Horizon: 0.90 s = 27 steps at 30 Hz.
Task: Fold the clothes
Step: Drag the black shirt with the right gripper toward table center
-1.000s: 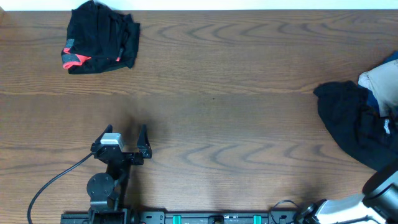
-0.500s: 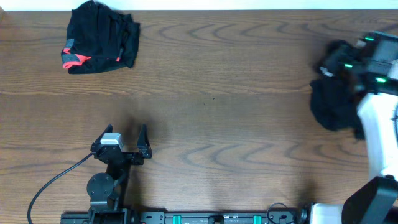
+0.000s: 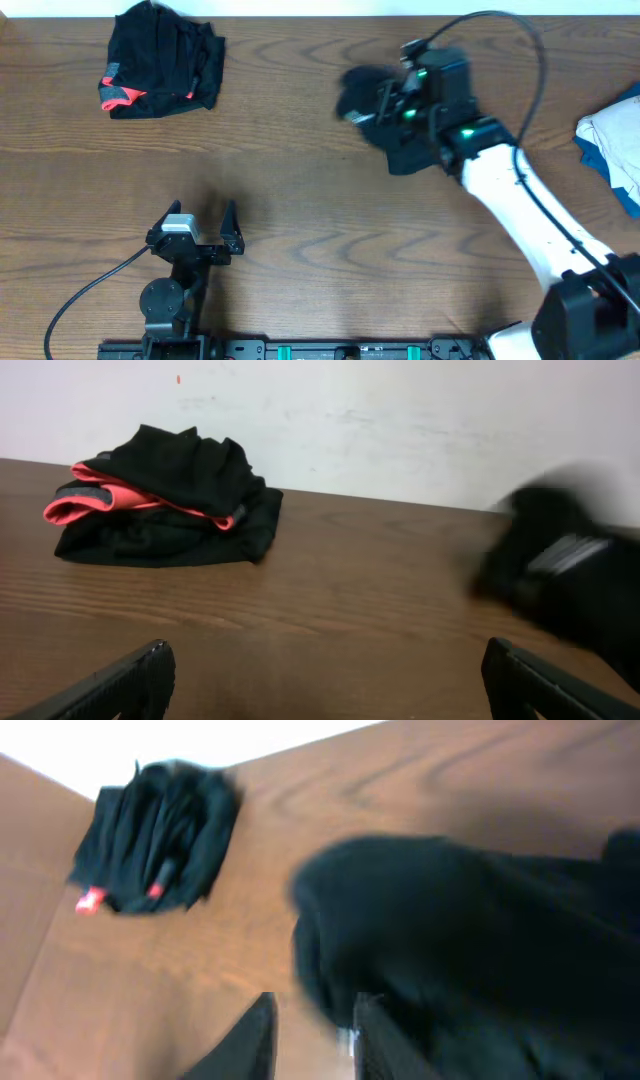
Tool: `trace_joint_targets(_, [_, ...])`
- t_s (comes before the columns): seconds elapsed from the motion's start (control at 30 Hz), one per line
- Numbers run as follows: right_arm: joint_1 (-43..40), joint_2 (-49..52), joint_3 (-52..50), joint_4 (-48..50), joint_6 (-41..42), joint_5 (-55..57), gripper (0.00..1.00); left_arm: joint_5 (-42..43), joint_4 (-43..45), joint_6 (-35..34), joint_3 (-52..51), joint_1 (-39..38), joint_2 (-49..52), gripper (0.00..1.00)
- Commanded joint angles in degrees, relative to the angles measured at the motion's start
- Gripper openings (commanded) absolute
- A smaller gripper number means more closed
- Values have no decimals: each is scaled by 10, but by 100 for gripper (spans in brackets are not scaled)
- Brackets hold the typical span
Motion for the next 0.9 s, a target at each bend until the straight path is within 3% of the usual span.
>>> trace_joint_targets(0.0, [21, 8, 9, 5, -26, 2, 35, 8, -21, -3, -9, -3, -3, 98])
trace_joint_targets(0.2, [17, 4, 9, -11, -64, 72, 55, 8, -21, -3, -9, -3, -3, 98])
trace_joint_targets(0.4, [-31, 1, 9, -55, -89, 134, 61, 8, -21, -3, -9, -3, -3, 98])
trace_joint_targets(0.57, [-85, 3, 9, -86, -174, 148, 71, 8, -21, -3, -9, -3, -3, 98])
trace_joint_targets(0.7, [-137, 11, 9, -92, -210, 166, 71, 8, -21, -3, -9, -3, -3, 98])
trace_joint_targets(0.87, [-207, 48, 9, -92, -298, 104, 69, 8, -21, -3, -9, -3, -3, 98])
